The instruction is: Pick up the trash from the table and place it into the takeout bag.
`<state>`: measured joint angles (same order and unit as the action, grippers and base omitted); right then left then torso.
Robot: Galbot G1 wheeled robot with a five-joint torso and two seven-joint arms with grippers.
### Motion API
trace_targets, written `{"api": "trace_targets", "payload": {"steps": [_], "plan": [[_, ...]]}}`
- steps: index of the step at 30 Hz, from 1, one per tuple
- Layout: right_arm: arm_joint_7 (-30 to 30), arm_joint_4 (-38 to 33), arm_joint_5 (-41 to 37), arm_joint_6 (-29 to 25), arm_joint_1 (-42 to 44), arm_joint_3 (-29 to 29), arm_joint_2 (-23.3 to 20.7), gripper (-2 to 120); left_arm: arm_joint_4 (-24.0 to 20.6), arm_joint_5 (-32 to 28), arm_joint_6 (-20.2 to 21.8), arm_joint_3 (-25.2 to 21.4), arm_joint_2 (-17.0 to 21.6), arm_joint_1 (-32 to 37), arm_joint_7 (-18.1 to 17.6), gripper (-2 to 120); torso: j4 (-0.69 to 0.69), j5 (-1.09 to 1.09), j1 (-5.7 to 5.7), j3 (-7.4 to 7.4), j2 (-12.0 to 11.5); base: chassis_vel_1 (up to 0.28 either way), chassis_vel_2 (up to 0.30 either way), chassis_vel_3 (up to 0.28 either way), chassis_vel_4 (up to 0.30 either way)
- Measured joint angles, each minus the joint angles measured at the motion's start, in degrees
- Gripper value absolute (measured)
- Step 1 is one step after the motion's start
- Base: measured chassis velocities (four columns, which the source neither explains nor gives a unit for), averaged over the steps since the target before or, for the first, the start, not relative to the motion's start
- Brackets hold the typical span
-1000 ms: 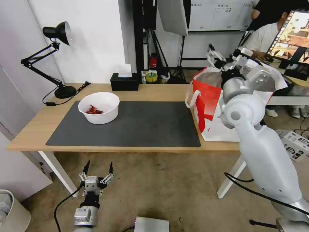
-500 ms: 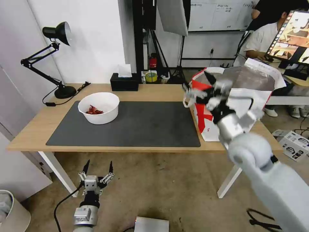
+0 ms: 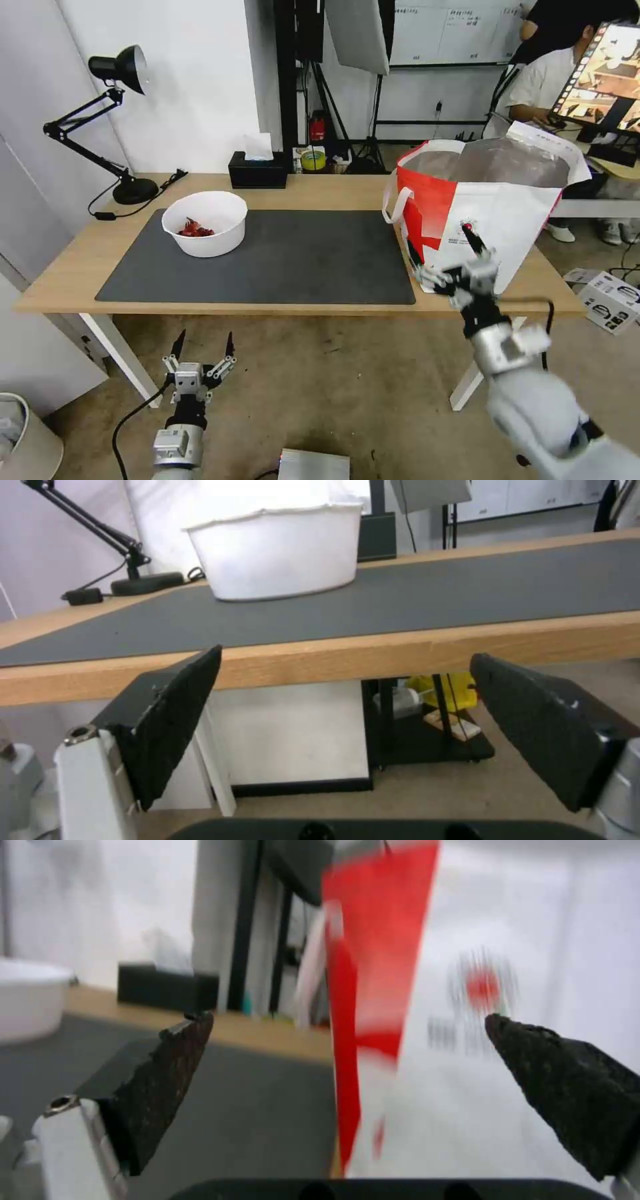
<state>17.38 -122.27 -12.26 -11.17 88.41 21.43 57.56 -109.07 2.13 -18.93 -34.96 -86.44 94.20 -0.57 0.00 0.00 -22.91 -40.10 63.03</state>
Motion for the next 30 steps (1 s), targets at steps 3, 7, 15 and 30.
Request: {"api": "trace_targets", "payload": {"steps": [3,7,15,30], "plan": [[1.1,0.9,2.4,-1.8,4.4,-0.7,3.1,99,-0.1,0.0,-0.1,0.0,0.0,0.2,0.0,100,0.0,-0.01,0.0,0.0,0.0,0.0,0.0,0.0,0.0],[2.1,2.0,4.7,-3.7,8.1,-1.2,5.8,98,-0.4,0.0,-0.3,0.0,0.0,0.5,0.0,100,-0.01,-0.01,0.0,0.0,0.0,0.0,0.0,0.0,0.0],[2.9,3.0,5.5,-4.8,9.5,-1.0,6.6,96,-1.0,0.0,-0.3,0.2,-0.2,0.7,0.0,100,0.0,0.0,-0.01,-0.01,0.0,0.0,0.0,0.0,0.0],[3.6,4.4,4.7,-4.8,8.2,-0.9,5.9,92,-2.7,-1.0,0.2,-0.4,0.5,0.2,0.0,100,0.01,0.0,-0.01,-0.01,0.0,0.0,0.0,0.0,0.0]]}}
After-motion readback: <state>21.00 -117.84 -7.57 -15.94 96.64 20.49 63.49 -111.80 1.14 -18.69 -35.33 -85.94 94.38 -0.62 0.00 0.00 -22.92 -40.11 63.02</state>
